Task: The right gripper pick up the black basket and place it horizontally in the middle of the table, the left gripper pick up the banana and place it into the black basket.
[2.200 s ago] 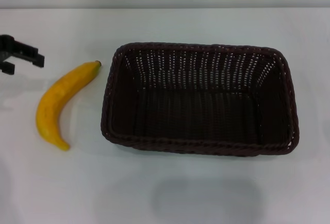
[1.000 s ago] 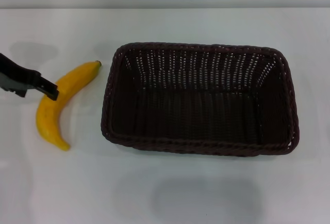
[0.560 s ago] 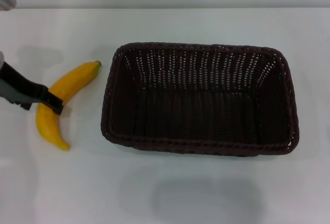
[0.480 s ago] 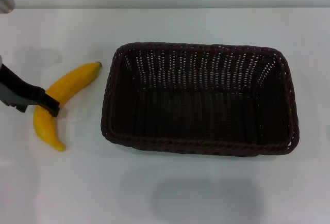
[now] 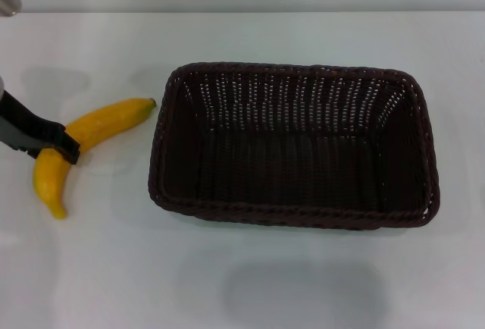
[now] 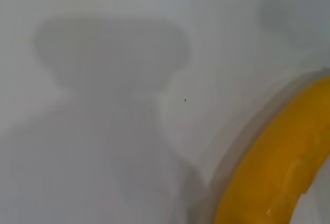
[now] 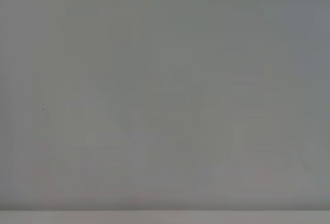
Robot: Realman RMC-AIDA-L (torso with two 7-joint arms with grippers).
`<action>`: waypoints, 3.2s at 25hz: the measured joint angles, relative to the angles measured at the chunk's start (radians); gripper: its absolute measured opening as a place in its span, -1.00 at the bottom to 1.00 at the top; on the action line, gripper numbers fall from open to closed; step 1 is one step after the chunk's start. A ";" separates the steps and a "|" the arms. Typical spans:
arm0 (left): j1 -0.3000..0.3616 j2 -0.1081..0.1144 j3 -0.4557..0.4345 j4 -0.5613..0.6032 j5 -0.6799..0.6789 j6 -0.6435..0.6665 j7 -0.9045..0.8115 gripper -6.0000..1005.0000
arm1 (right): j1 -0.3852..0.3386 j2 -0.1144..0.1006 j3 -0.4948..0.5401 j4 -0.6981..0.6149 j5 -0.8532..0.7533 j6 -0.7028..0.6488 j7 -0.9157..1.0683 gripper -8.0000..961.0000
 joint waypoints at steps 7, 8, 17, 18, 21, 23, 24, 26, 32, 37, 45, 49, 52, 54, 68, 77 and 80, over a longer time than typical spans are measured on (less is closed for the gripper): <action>-0.007 0.002 0.003 0.026 0.011 0.022 -0.001 0.08 | 0.000 0.000 0.000 0.004 0.000 0.000 0.001 -0.37; -0.007 0.006 0.002 0.052 0.010 0.011 -0.002 0.06 | -0.001 0.000 0.000 0.004 0.000 0.000 0.001 -0.37; 0.083 0.023 -0.067 0.562 -0.200 -0.220 0.034 0.01 | -0.021 -0.002 0.003 -0.014 0.009 0.052 0.006 -0.36; 0.090 0.023 -0.066 0.591 -0.238 -0.239 0.035 0.01 | -0.021 -0.002 0.004 -0.016 0.010 0.060 0.009 -0.36; 0.097 0.018 -0.060 0.659 -0.359 -0.308 0.047 0.02 | -0.022 -0.002 0.011 -0.026 0.010 0.077 0.021 -0.36; 0.097 0.011 -0.059 0.677 -0.439 -0.341 0.059 0.02 | -0.022 -0.002 0.013 -0.028 0.009 0.083 0.032 -0.36; 0.094 0.009 -0.059 0.678 -0.482 -0.352 0.065 0.02 | -0.022 -0.001 0.013 -0.028 0.008 0.086 0.039 -0.36; 0.088 0.004 -0.057 0.674 -0.549 -0.363 0.080 0.03 | -0.022 -0.001 0.013 -0.028 0.007 0.088 0.044 -0.36; 0.022 -0.006 0.040 0.511 -0.703 -0.371 0.134 0.04 | -0.022 -0.001 0.014 -0.029 0.004 0.092 0.045 -0.36; -0.029 -0.017 0.103 0.384 -0.692 -0.371 0.156 0.05 | -0.016 -0.001 0.010 -0.025 0.002 0.092 0.039 -0.36; -0.047 -0.064 0.106 0.347 -0.677 -0.327 0.218 0.07 | -0.016 -0.005 0.014 -0.019 -0.001 0.088 0.038 -0.36; -0.031 -0.070 0.104 0.347 -0.684 -0.292 0.263 0.34 | -0.021 -0.008 0.014 -0.025 -0.001 0.102 0.034 -0.36; -0.007 -0.076 0.094 0.357 -0.693 -0.262 0.299 0.60 | -0.023 -0.014 0.011 -0.028 -0.001 0.111 0.034 -0.36; 0.033 -0.081 0.061 0.374 -0.740 -0.238 0.356 0.76 | -0.022 -0.023 0.007 -0.034 -0.007 0.124 0.039 -0.36; 0.532 -0.109 -0.194 0.332 -1.405 -0.138 1.006 0.75 | -0.025 -0.002 0.014 -0.255 -0.120 0.150 0.207 -0.37; 0.713 -0.110 -0.341 -0.074 -1.746 -0.130 1.520 0.75 | -0.004 -0.001 0.015 -0.117 -0.023 0.141 0.039 -0.37; 0.730 -0.110 -0.418 -0.212 -1.791 -0.137 1.681 0.75 | 0.000 -0.001 0.015 -0.077 -0.005 0.143 -0.008 -0.37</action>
